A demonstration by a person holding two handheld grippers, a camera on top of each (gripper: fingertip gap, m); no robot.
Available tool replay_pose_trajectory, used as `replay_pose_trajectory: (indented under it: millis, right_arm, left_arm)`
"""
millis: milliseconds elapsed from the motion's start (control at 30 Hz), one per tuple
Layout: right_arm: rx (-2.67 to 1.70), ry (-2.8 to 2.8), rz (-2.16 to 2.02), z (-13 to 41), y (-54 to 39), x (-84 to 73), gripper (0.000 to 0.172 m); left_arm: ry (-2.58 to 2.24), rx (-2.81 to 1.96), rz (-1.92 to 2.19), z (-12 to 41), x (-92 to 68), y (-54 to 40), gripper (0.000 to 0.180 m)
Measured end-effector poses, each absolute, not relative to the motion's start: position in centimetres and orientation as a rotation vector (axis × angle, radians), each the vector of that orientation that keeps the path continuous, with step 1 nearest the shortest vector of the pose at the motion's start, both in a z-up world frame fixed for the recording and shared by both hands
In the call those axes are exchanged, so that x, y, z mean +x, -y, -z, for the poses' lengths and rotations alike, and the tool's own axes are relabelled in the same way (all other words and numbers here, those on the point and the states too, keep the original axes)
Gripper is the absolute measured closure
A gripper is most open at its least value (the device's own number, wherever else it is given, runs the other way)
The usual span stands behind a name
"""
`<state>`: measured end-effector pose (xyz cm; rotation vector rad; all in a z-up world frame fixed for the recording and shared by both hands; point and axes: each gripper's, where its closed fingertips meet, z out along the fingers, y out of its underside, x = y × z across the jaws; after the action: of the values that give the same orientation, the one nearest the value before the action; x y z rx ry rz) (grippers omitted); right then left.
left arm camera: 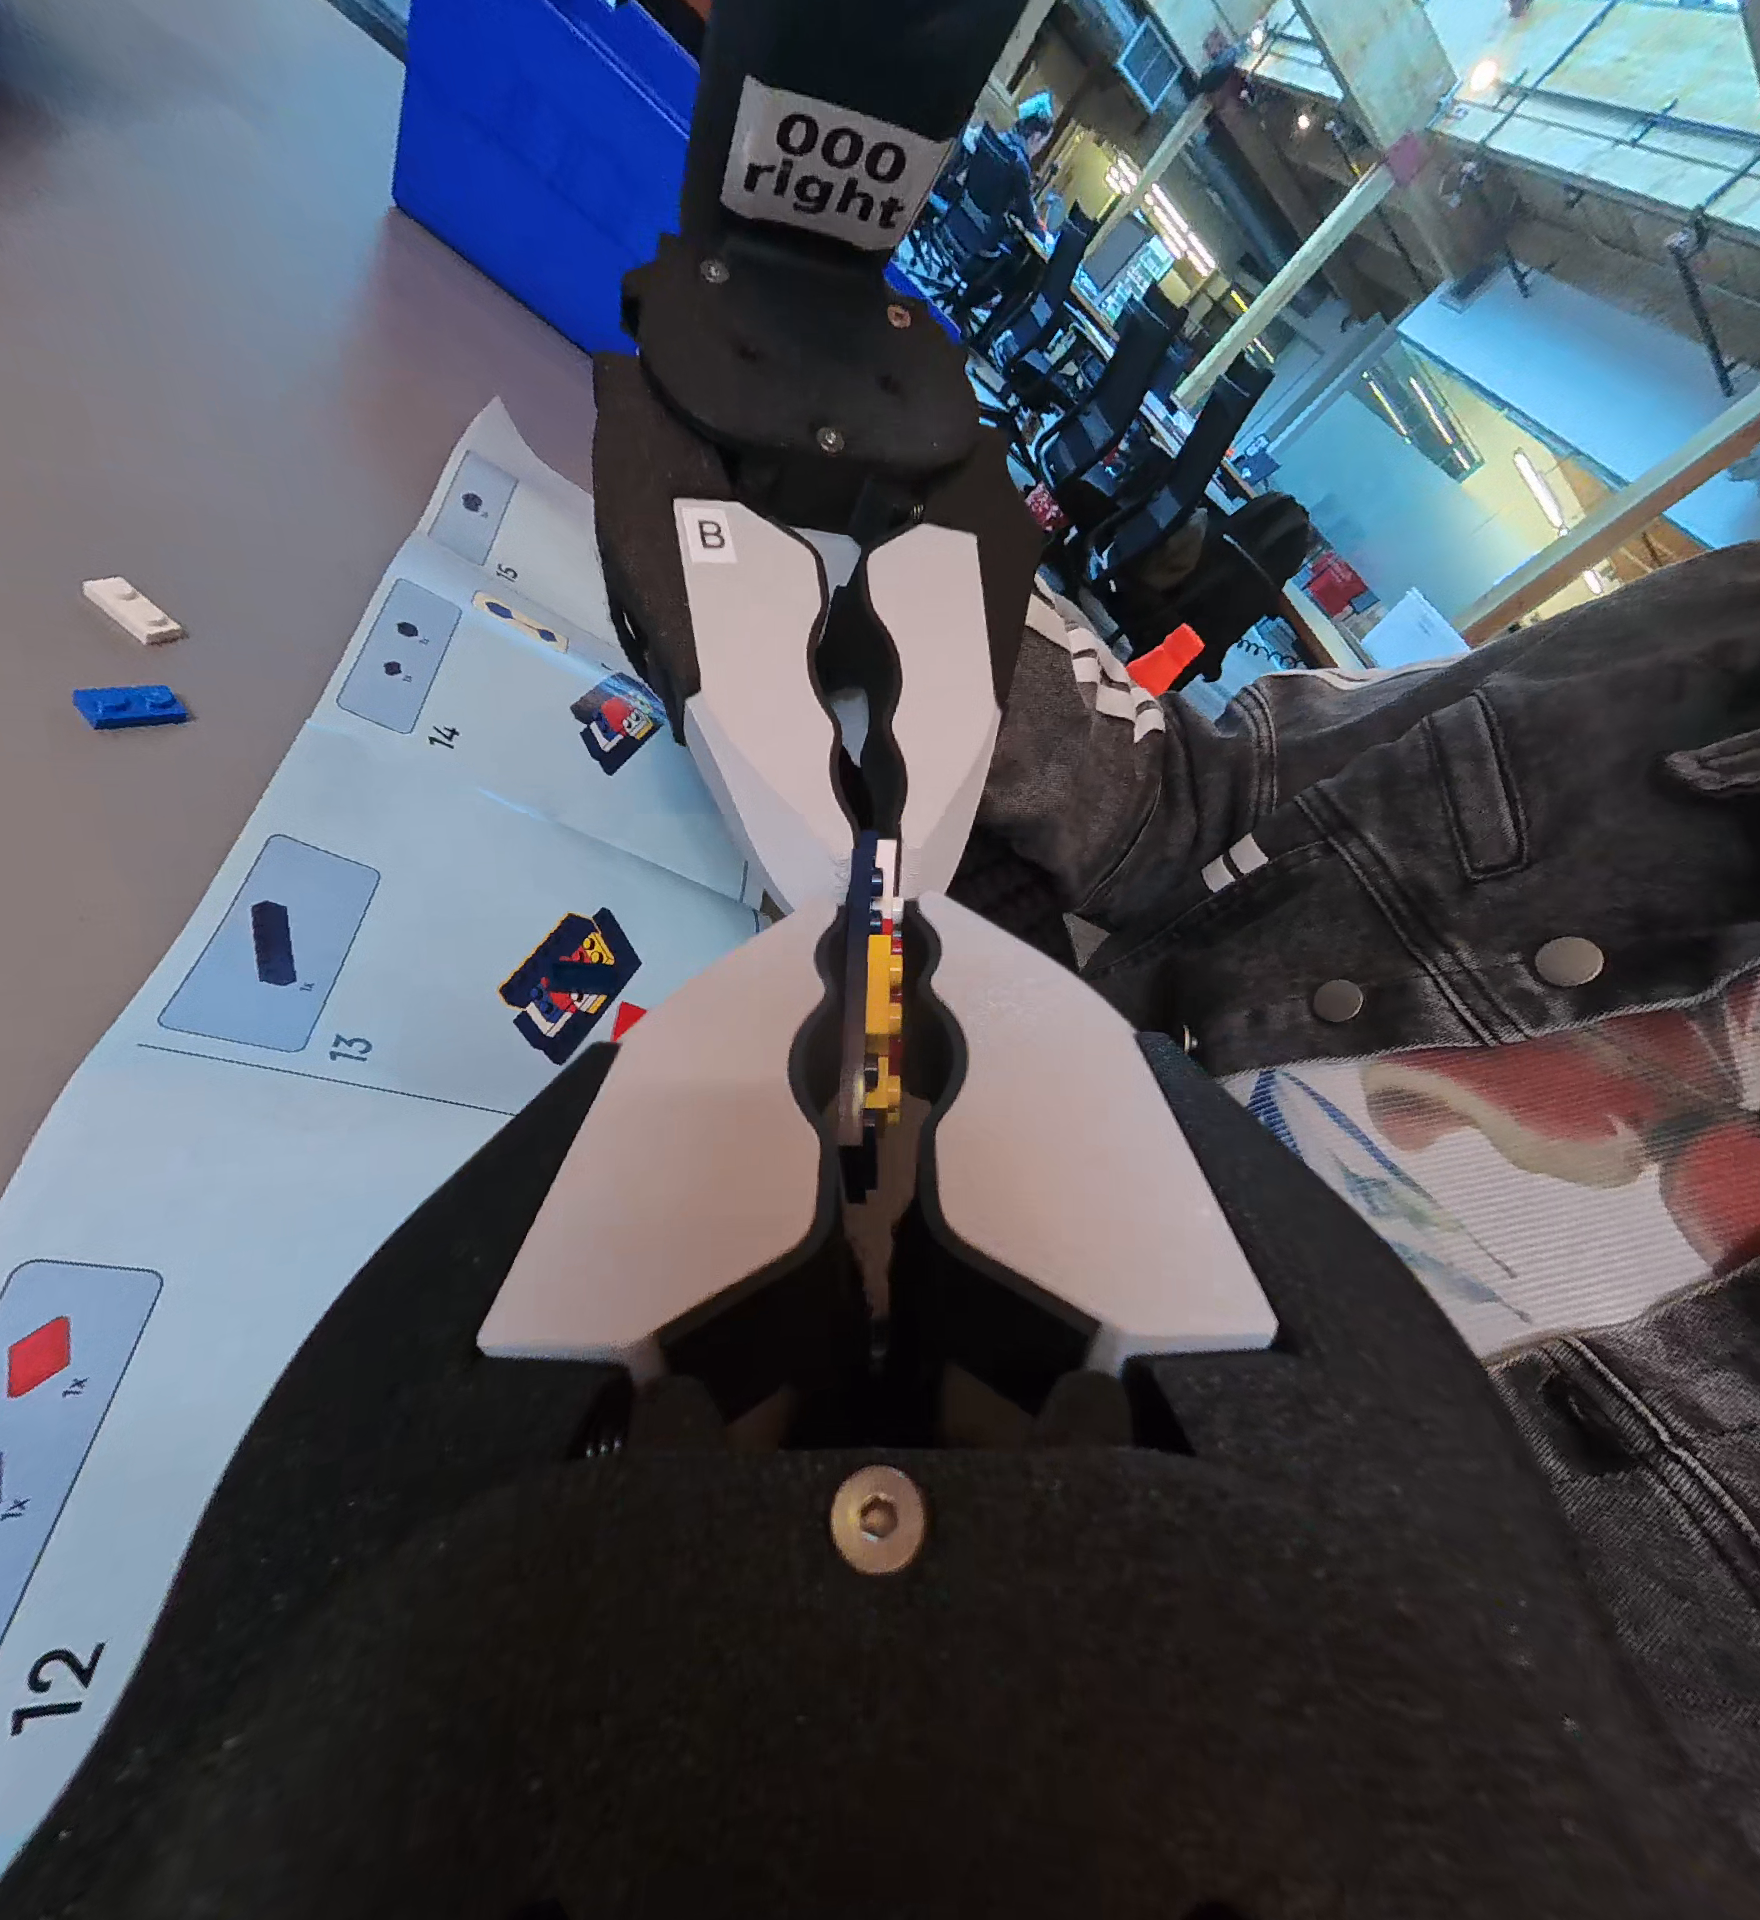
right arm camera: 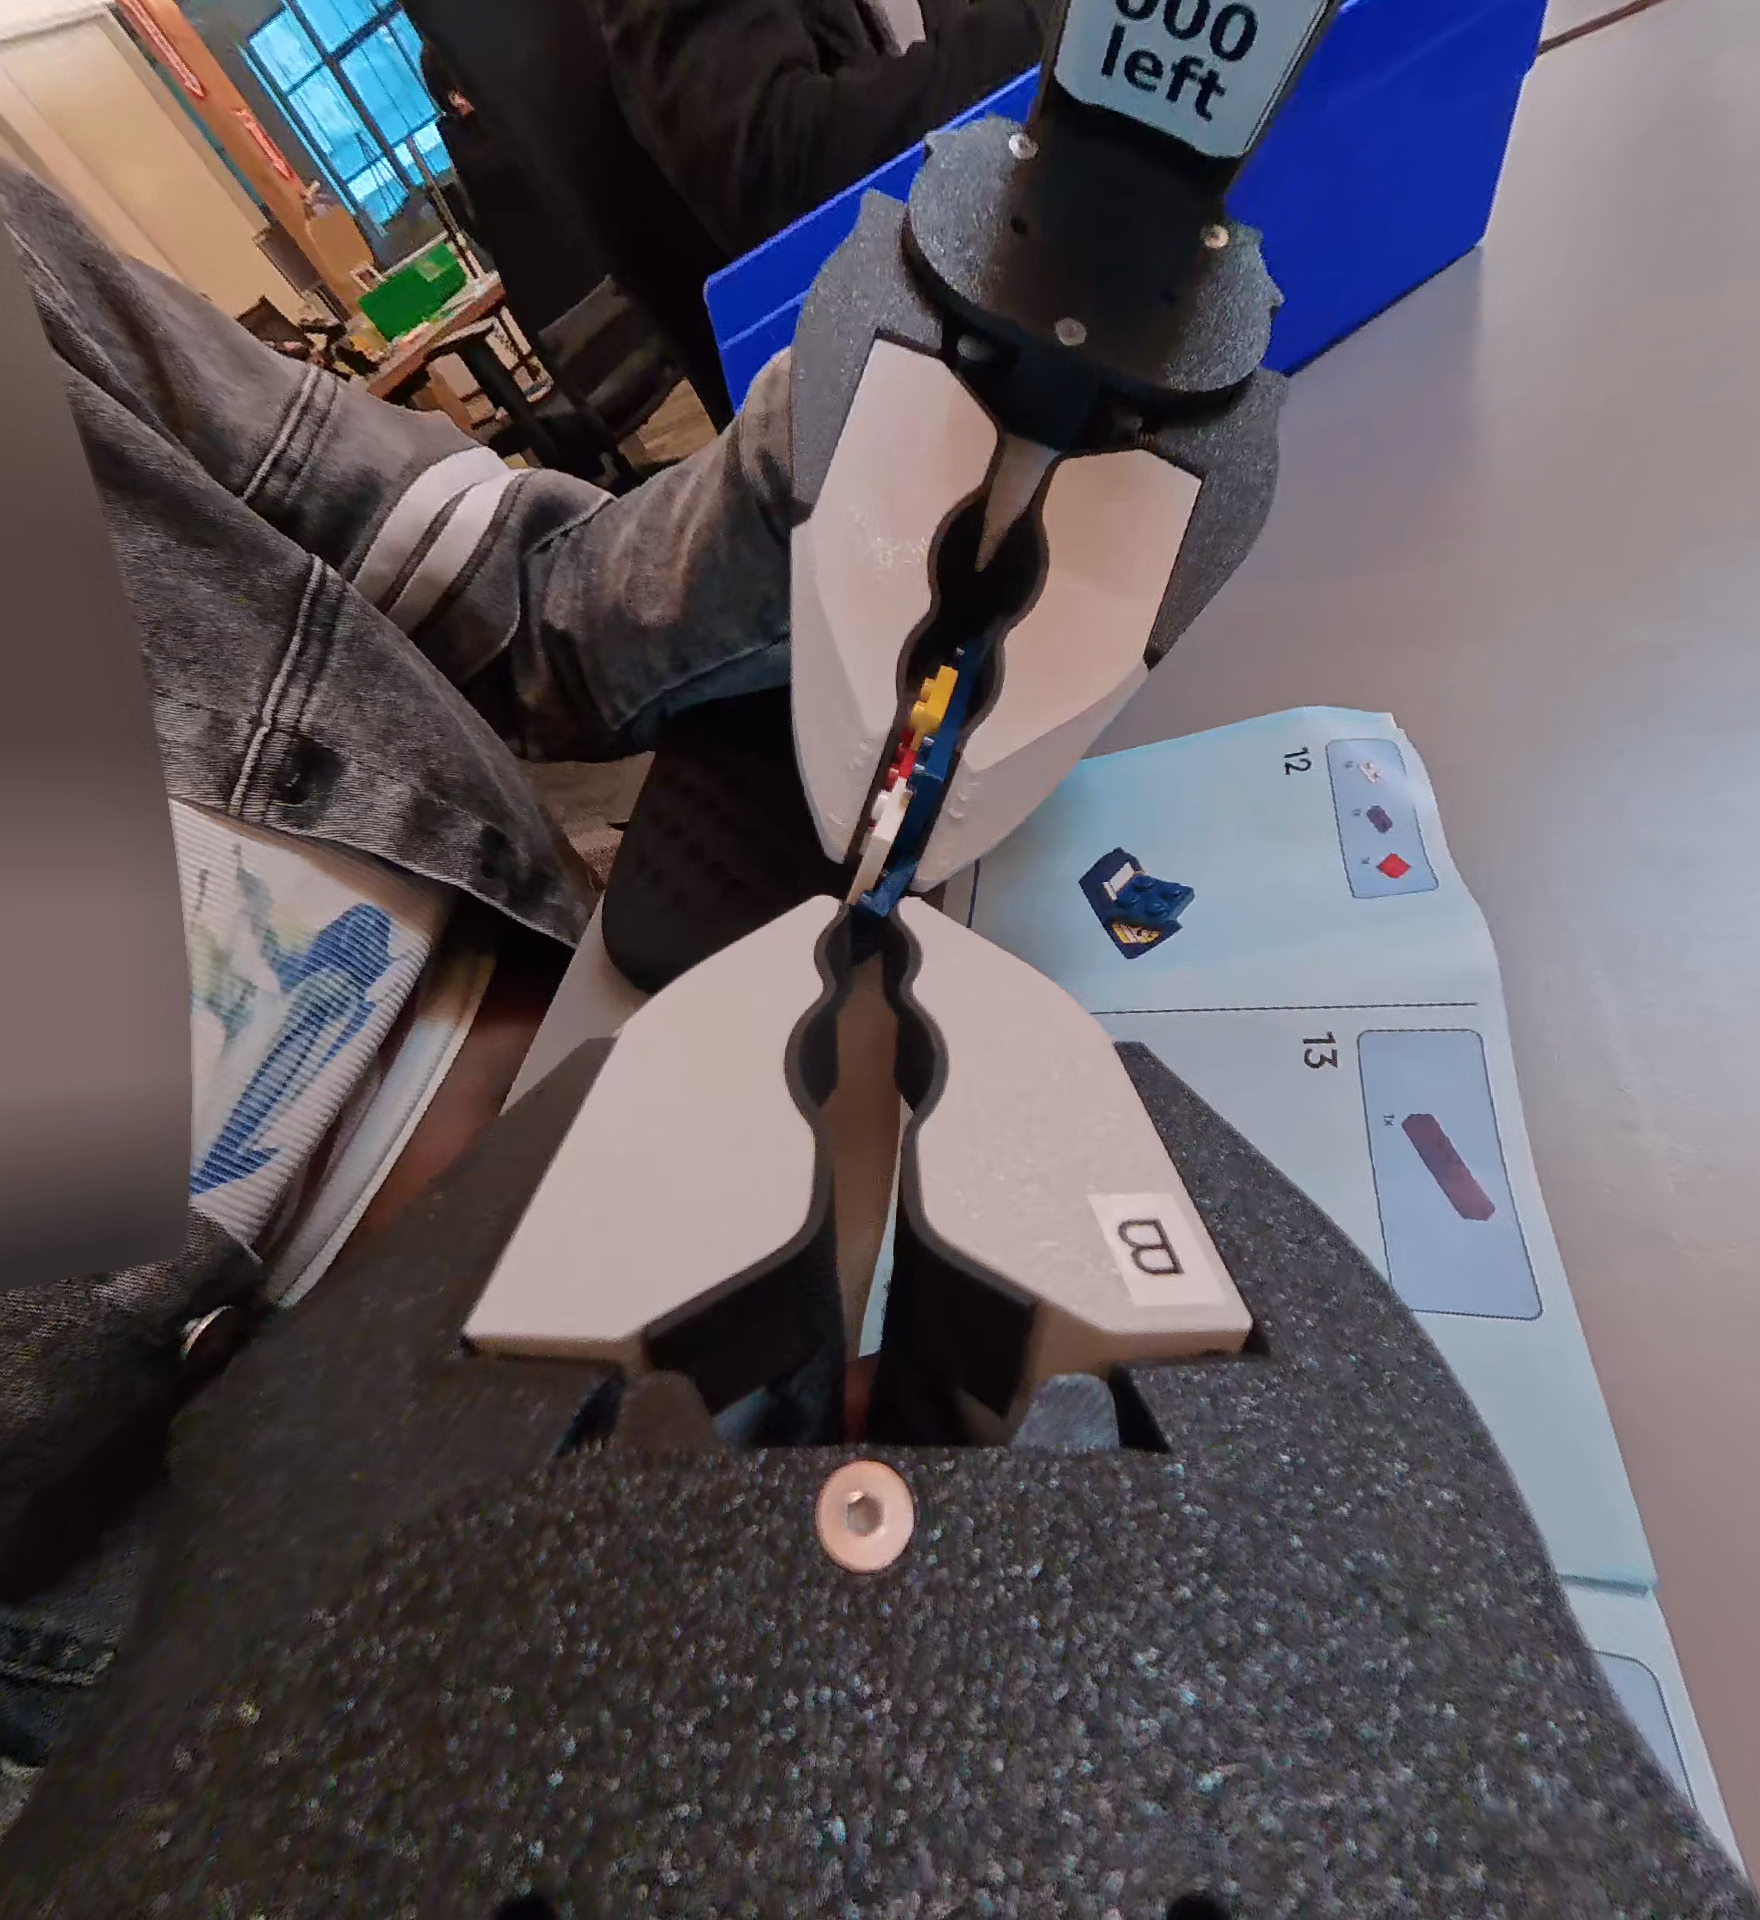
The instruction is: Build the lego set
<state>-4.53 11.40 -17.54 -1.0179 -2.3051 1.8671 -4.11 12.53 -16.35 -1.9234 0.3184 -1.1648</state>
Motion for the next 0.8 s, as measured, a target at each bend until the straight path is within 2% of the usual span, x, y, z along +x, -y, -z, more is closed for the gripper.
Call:
replay_pose_trajectory:
  millis: [400, 467, 567, 733, 800]
  right_arm:
    - [-1.023, 2.243, -1.999, 16.6, -11.3, -4.6, 0.166]
    - [-1.007, 2.171, -2.102, 15.5, -11.2, -4.7, 0.165]
    - [-1.019, 2.135, -2.133, 15.0, -11.5, -4.9, 0.153]
    - [-0.984, 2.089, -2.077, 14.7, -12.0, -5.3, 0.157]
    - [-0.982, 2.043, -2.056, 14.3, -12.5, -5.6, 0.151]
  left_arm:
    - [-0.275, -1.866, 1.245, 15.6, -4.2, -12.5, 0.173]
    - [-0.227, -1.779, 1.337, 14.5, -4.5, -12.5, 0.173]
    - [-0.170, -1.685, 1.424, 13.4, -4.6, -12.6, 0.172]
    - [-0.129, -1.670, 1.409, 13.2, -5.2, -12.8, 0.172]
    - [-0.107, -1.666, 1.397, 13.2, -5.6, -13.0, 0.172]
